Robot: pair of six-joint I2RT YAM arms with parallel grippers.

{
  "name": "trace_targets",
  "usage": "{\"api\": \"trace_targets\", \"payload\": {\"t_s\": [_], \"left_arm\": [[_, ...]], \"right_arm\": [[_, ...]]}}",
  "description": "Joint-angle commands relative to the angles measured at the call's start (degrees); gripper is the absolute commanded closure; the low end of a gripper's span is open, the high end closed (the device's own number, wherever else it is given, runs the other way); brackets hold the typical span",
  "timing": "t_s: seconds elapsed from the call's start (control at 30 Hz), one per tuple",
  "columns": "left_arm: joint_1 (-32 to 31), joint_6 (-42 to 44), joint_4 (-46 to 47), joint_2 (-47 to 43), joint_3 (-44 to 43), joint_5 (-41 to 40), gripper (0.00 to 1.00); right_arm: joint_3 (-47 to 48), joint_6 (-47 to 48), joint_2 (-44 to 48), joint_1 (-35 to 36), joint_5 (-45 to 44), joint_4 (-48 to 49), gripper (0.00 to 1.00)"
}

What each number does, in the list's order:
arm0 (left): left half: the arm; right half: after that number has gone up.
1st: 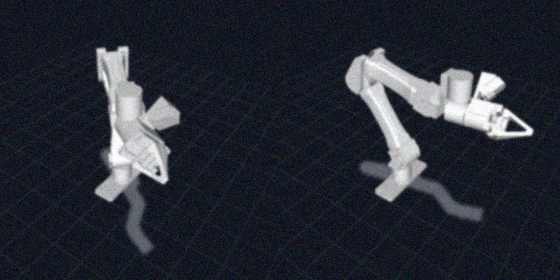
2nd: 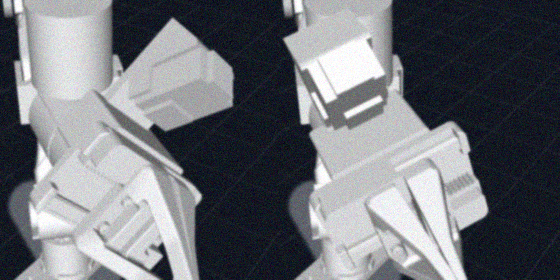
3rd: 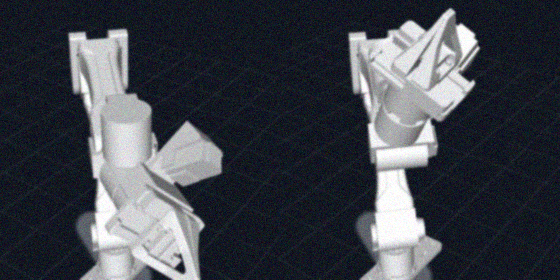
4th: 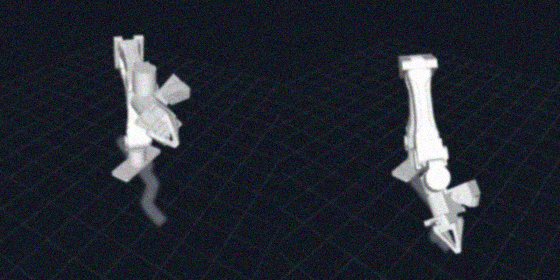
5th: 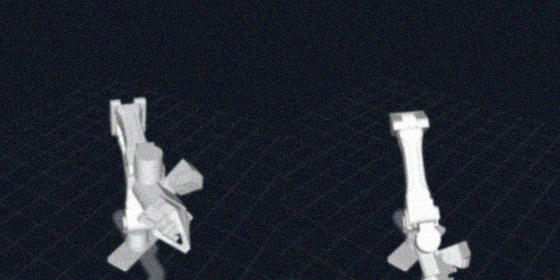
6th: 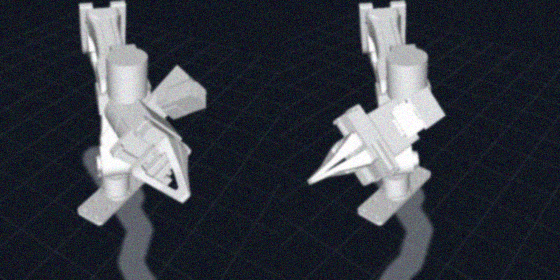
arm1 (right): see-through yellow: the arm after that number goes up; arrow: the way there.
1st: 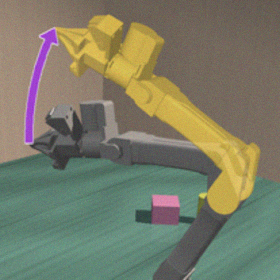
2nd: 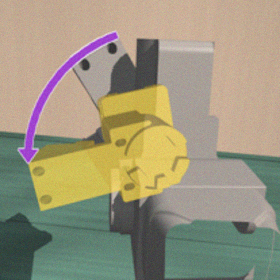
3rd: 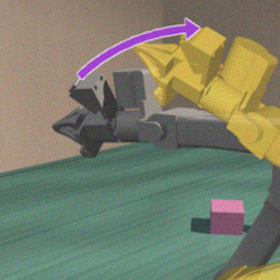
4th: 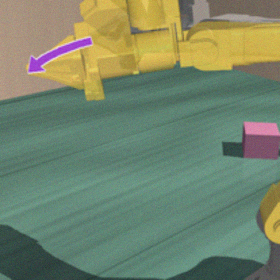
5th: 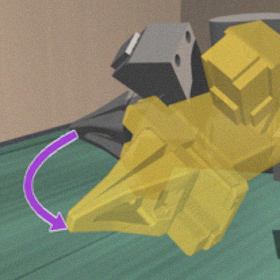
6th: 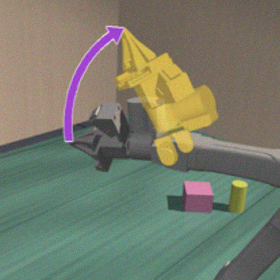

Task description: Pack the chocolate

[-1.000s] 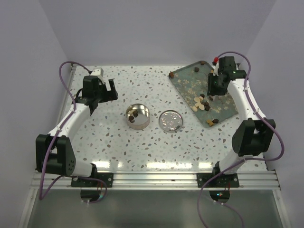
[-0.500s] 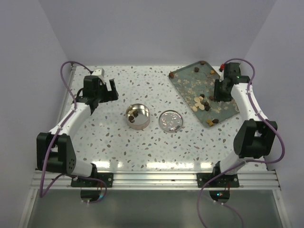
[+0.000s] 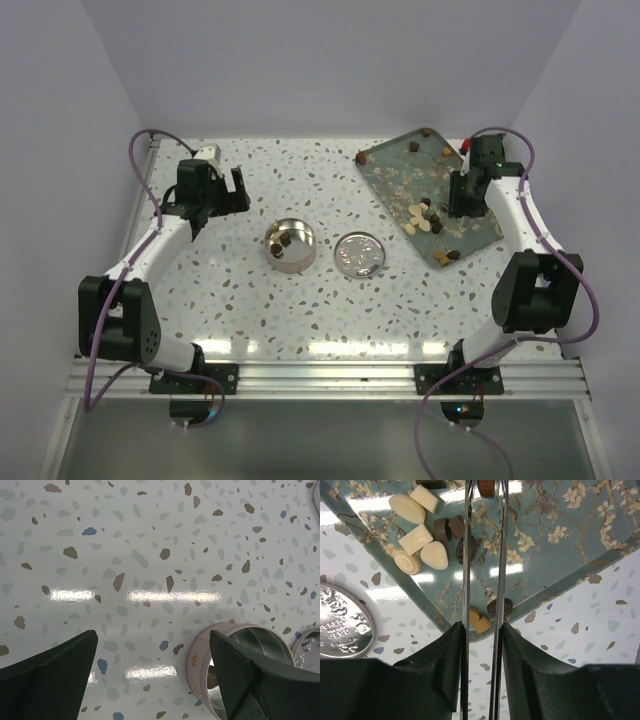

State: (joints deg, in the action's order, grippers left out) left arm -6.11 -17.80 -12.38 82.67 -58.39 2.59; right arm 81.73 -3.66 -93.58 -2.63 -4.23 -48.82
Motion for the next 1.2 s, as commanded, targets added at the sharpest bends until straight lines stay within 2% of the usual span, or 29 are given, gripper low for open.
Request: {"api": "trace_targets", "payload": {"t_s": [0.0,0.27,0.43,0.6,0.67,1.0,1.17], "left_arm": [[-0.3,0.6,2.2,0.6,-2.0,0.4,0.00],[-0.3,0.4,2.3,1.2,-2.5,0.5,0.00],[-0.3,0.3,2.4,1.5,-2.9,0.7,0.00],[-0.3,0.0,2.5,1.8,-3.4,0.8,0.00],[-0.4,-0.1,2.4,1.6,-3.6,0.7,0.00],[-0.4,-0.4,1.4,0.4,-3.6,0.0,0.00],[-0.4,-0.3,1.0,-0.1,-3.4,-0.4,0.00]], "right_arm": [[-0.2,0.1,2.4,0.1,1.3,1.0,0.62],[1.7,-0.3,3.0,0.3,2.0,-0.5,0.76],[7.1,-0.4,3.2,2.2,2.3,-3.8,0.79],[13.3,0.0,1.6,14.6,-0.4,-6.8,0.79],[15.2,-1.1,1.2,17.2,0.0,-7.4,0.79],[25.7,-3.6,-2.4,38.5,6.4,-11.3,0.79],[27.3,-3.5,-3.6,44.7,7.5,-14.4,0.78]]}}
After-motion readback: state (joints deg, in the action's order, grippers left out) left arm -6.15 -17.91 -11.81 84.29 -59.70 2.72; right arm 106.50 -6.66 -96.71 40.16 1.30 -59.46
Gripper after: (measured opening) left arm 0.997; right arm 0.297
